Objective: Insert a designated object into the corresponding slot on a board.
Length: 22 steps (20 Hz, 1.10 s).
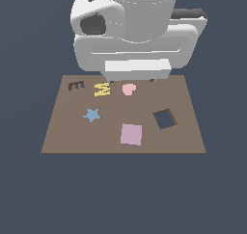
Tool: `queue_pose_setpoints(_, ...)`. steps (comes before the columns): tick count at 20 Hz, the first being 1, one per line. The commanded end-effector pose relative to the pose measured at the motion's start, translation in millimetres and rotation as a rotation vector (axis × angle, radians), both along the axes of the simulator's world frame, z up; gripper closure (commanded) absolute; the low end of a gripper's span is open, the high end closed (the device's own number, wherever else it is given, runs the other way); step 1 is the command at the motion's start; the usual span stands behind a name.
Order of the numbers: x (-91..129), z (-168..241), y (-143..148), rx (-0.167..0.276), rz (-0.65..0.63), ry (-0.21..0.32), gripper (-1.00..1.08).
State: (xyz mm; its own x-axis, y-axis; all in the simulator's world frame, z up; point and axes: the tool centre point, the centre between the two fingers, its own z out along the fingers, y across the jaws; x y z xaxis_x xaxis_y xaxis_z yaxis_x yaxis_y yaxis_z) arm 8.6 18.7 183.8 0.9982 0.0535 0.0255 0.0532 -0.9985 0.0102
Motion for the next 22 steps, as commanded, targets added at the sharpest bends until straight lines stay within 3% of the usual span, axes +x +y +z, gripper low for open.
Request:
queue_pose_setpoints(1,0,0,0,0.0,0.0,0.0,-0.92)
queue_pose_setpoints(11,13,-20,2,0.001,-0.024,0.004,-0.92)
queue_pose_setpoints(22,54,-84,5,0.006,-0.102,0.016,-0.92)
